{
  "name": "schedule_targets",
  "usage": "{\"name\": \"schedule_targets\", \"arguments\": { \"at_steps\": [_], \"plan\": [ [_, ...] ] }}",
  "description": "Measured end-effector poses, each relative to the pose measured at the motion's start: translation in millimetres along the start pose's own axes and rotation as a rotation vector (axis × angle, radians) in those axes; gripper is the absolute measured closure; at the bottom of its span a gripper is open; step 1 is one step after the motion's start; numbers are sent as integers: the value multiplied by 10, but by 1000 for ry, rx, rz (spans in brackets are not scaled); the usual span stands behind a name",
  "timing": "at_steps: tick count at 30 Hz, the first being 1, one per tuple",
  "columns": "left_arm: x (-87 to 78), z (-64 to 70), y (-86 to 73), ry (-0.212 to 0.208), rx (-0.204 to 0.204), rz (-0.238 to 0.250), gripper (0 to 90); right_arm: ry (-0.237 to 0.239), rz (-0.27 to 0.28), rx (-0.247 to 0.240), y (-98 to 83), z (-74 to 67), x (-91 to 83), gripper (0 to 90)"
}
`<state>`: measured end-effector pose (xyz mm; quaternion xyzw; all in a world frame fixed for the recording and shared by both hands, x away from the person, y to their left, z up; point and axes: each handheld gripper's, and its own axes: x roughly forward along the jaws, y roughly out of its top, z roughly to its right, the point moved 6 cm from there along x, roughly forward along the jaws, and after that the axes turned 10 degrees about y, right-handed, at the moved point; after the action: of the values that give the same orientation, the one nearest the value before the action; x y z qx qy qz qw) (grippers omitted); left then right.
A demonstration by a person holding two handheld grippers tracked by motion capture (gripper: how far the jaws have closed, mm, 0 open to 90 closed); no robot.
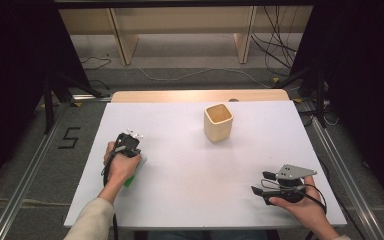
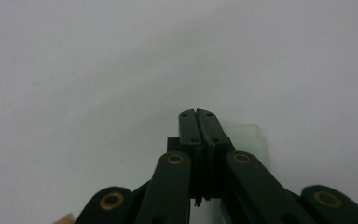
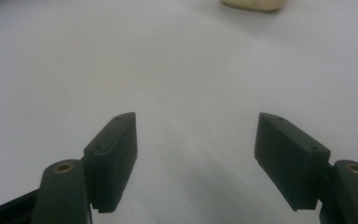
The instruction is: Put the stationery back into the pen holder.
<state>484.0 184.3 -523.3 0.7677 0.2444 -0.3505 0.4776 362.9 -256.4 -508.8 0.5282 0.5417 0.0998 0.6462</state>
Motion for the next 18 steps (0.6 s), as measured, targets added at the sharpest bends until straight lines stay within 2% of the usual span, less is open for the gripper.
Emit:
{"name": "schedule_targets", "arguments": {
  "at_steps": [9,17,18],
  "plan": [
    [37,29,-5,-17,4,-15,900,-2,0,-3,2,3,-6,304],
    [23,106,13,-58,20,-4,900,-2,1,-2,2,2,-3,304],
    [16,112,12,-64,33,-8,900,-2,2,-3,2,1,-3,304]
  ]
}}
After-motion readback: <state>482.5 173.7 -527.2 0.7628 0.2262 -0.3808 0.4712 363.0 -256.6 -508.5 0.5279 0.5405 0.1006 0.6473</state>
